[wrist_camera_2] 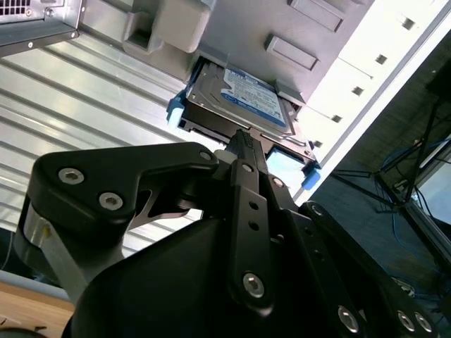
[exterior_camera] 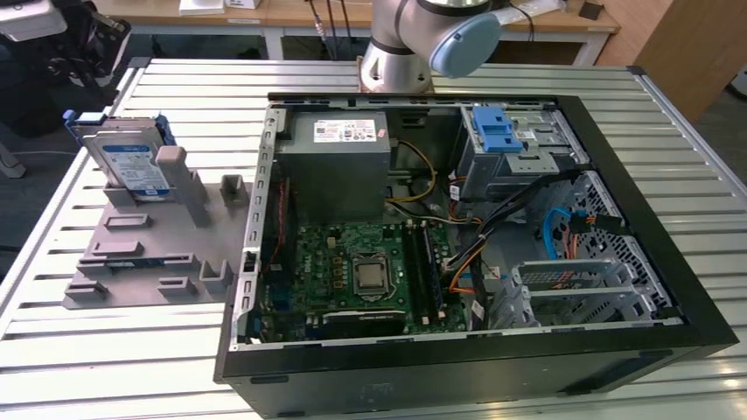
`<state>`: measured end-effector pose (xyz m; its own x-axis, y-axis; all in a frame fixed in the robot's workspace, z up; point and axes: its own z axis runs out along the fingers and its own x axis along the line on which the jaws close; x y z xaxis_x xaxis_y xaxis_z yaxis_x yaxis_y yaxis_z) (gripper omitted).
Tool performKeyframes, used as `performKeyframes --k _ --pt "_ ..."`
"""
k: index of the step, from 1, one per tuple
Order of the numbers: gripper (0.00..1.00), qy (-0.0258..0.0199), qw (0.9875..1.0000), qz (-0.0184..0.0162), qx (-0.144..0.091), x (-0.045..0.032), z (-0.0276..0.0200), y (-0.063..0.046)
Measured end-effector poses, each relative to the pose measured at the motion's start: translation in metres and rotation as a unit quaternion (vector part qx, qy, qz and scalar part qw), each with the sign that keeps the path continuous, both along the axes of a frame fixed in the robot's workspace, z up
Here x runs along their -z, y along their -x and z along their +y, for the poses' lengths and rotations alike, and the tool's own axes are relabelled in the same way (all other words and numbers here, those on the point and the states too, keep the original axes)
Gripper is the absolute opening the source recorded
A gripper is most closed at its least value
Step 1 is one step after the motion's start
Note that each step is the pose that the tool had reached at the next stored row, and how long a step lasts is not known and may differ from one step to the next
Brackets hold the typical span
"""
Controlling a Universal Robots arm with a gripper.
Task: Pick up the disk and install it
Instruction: 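Reach for the disk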
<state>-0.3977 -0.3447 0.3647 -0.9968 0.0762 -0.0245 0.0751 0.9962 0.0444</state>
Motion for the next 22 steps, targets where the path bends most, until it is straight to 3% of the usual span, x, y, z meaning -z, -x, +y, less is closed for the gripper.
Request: performKeyframes --k 22 --pt "0.11 0.0 1.0 0.0004 0.0 0.0072 0.0033 0.025"
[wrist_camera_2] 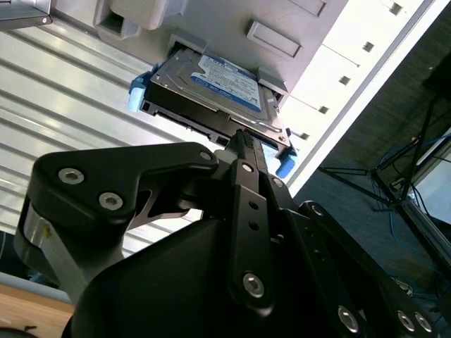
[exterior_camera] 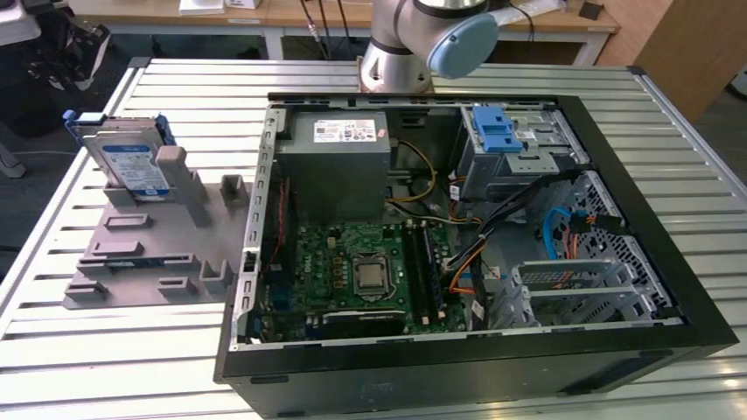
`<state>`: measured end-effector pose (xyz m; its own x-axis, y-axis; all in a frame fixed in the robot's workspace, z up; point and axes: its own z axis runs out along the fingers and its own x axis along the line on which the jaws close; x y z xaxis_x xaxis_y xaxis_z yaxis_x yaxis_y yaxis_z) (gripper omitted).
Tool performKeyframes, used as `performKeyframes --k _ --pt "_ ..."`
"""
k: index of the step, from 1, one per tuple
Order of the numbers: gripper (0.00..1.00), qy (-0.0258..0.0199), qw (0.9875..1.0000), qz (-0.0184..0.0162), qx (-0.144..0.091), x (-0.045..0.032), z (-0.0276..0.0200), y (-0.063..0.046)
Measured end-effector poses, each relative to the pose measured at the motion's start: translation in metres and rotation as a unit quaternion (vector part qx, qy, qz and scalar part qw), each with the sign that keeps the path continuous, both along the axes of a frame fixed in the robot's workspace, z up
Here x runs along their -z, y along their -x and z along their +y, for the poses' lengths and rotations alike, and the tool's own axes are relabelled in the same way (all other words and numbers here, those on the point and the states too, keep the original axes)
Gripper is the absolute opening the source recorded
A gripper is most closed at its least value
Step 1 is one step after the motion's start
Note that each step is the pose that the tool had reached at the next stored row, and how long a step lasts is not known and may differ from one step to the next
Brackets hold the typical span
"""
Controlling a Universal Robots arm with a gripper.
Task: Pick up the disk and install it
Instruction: 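Reach for the disk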
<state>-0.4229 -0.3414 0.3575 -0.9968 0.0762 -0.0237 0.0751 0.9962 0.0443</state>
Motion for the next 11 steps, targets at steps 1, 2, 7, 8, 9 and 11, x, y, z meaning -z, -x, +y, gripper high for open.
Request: performKeyframes --k 1,2,7,8,9,11 --pt "0.11 0.0 1.0 0.0 0.0 0.0003 0.0001 0.001" --pt "0.11 0.0 1.0 0.0 0.0 0.0006 0.0003 0.003" --pt "0.11 0.0 1.0 0.0 0.0 0.0021 0.001 0.008" --pt "0.11 0.0 1.0 0.0 0.0 0.0024 0.0012 0.009" --pt "0.11 0.0 1.0 0.0 0.0 0.0027 0.0014 0.011" --pt "0.11 0.0 1.0 0.0 0.0 0.0031 0.0016 0.012"
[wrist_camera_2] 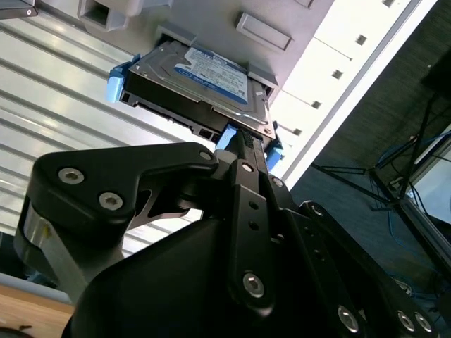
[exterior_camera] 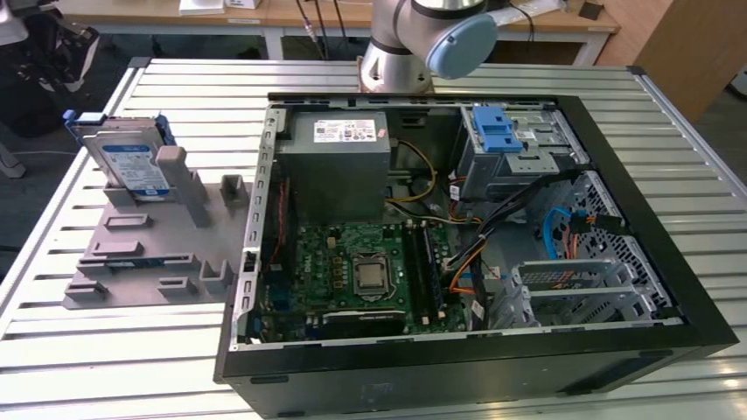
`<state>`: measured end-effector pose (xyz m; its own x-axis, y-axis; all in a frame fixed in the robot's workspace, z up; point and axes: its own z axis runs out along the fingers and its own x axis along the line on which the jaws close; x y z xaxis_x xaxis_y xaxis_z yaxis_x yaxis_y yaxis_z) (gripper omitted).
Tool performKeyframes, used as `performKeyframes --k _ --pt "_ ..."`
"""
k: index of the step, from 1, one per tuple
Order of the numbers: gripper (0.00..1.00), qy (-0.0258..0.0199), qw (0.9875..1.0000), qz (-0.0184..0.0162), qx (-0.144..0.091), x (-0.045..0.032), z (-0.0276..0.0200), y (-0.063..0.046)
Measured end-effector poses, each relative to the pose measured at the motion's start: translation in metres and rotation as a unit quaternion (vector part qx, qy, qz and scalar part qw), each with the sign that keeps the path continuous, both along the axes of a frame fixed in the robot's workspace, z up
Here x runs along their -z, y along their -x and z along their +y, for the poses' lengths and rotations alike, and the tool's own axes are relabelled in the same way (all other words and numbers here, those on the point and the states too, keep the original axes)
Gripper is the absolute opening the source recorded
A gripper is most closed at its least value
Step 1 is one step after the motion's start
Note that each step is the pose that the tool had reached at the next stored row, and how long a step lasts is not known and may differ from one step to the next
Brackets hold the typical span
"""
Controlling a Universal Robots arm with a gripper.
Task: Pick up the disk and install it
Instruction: 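Reach for the disk, then pick up the disk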
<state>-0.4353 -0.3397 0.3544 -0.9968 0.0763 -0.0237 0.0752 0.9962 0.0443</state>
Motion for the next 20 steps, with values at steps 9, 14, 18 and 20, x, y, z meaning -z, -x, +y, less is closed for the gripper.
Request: performKeyframes --k 9,14,18,20 --pt "0.11 0.0 0.9999 0.0001 -0.015 0.0001 0.0001 0.0003" --pt "0.11 0.0 0.9983 0.0001 -0.059 0.0003 0.0 0.0004" --pt "0.11 0.0 0.9957 0.0 -0.093 0.0006 0.0 0.0004" --pt "0.11 0.0001 0.994 0.0001 -0.109 0.0006 0.0 0.0004"
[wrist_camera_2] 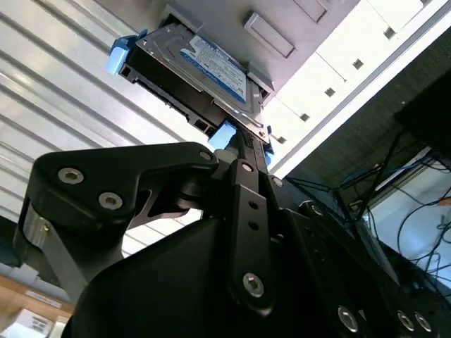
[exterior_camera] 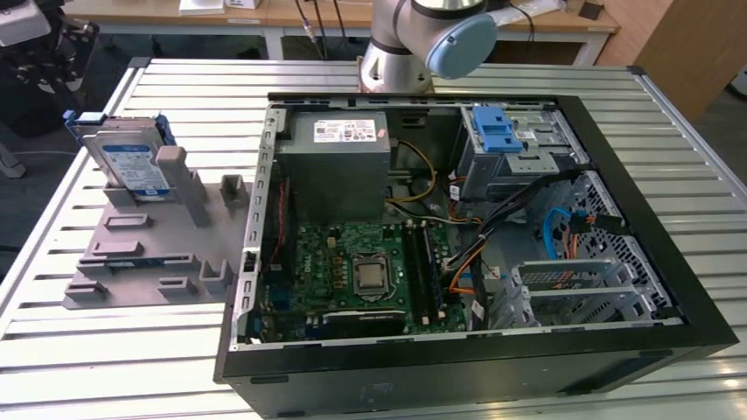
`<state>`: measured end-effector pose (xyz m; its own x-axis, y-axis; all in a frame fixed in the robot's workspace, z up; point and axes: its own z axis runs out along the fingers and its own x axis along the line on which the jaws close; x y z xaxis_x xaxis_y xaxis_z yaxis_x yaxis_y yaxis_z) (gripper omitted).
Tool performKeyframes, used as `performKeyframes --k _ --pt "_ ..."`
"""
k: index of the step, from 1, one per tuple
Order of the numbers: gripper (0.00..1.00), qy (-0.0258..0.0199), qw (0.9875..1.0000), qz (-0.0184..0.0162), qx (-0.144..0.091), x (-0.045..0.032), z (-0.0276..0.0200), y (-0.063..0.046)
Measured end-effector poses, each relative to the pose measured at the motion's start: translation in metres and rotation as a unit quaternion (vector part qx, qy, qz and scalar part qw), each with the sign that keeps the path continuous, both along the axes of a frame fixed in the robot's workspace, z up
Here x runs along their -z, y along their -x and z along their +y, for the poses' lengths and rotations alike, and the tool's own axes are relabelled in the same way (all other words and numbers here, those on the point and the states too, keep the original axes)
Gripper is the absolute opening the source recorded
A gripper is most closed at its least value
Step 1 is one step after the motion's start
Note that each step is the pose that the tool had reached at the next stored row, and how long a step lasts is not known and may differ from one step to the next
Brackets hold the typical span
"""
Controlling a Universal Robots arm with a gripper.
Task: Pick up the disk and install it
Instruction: 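Pick up the disk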
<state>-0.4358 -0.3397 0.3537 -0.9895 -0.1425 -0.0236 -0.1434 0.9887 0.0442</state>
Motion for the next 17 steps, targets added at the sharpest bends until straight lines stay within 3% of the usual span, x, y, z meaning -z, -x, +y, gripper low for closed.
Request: performKeyframes --k 6,17 --pt "0.11 0.0001 0.999 0.0 -0.044 0.0002 0.0 0.0001" --pt "0.11 0.0001 0.9949 -0.0001 -0.101 0.0005 0.0 0.0002"
